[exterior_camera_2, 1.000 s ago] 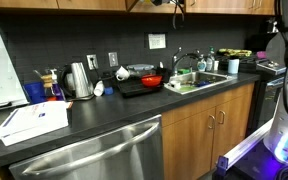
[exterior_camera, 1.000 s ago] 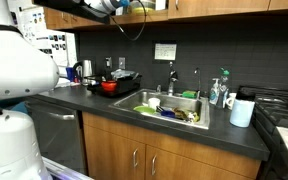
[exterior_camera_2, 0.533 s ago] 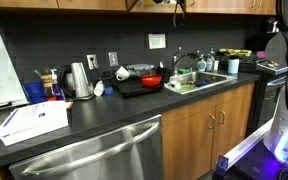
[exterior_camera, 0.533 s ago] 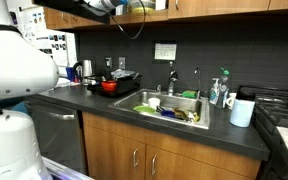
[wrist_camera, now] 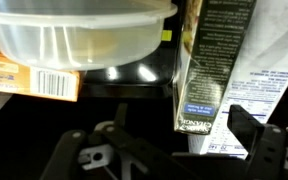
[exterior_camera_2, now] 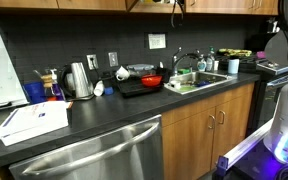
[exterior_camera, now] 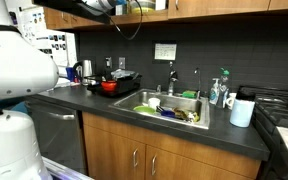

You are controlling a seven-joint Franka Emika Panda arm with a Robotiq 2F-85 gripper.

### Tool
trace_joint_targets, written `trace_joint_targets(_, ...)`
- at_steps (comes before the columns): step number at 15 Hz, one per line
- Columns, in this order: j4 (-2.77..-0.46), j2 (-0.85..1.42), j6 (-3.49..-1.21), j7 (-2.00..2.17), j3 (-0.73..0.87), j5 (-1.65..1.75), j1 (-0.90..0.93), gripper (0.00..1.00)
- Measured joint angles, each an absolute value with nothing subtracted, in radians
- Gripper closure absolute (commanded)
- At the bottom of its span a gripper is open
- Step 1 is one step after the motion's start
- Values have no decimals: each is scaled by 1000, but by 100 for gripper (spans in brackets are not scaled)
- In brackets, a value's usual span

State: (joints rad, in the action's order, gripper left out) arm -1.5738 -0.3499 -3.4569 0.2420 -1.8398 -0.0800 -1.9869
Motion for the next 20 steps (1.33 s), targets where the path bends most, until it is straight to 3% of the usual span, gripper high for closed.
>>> trace_joint_targets(20, -1596, -308, -3456, 242, -1878, -47, -1992, 4)
